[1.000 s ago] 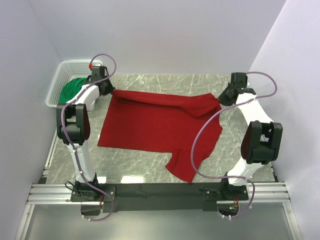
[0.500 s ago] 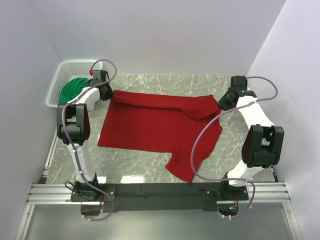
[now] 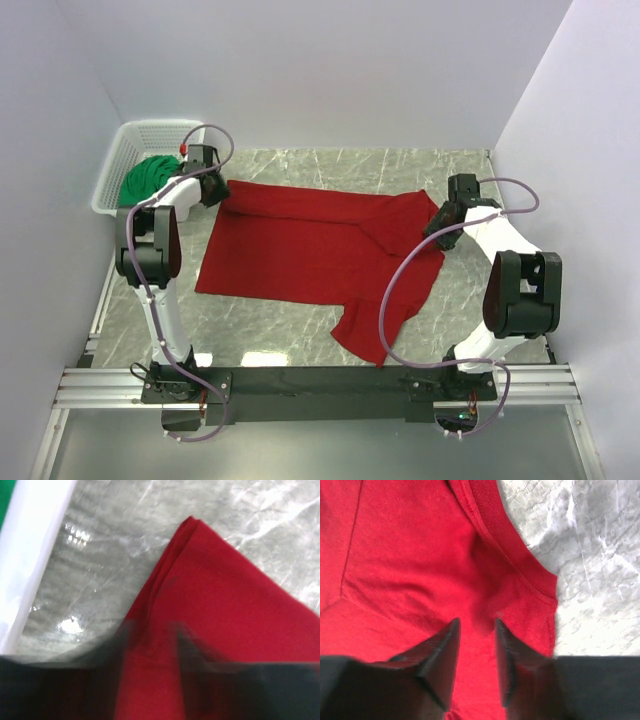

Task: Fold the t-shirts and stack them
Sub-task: Fold the tshirt

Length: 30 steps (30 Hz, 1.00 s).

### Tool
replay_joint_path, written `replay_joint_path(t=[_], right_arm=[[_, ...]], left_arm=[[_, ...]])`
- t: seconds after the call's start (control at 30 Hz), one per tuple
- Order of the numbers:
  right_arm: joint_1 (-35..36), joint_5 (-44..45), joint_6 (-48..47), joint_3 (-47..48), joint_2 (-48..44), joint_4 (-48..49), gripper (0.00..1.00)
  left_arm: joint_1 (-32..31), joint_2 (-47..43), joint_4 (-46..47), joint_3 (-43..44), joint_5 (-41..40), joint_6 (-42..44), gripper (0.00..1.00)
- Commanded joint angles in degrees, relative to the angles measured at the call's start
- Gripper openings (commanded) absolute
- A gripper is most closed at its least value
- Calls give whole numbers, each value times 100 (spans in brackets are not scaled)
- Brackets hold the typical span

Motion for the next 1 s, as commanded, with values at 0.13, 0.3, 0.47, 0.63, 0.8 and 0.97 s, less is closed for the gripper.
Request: replay_joint_path(t=[0.13, 0.3, 0.47, 0.63, 0.8, 0.97], right_arm=[[-28, 108, -318, 559, -225, 604, 56], [-160, -49, -731, 1121, 336, 1237, 54], [-459, -489, -758, 1833, 1066, 1580, 53], [-573, -945, -591, 2316, 1848, 1897, 53], [-644, -1236, -397, 2537, 2428, 2195, 53], [-670, -1500, -248, 2731, 2790, 2389, 53]], left_arm=[[-83, -538, 42, 34, -311, -35, 88], [-189, -609, 104, 139, -268, 88, 86], [-224, -144, 174, 481, -40, 79, 78], [-338, 190, 367, 754, 172, 210, 78], [-470, 410, 674, 895, 233, 500, 78], [-523, 717, 868, 1009, 304, 677, 78]])
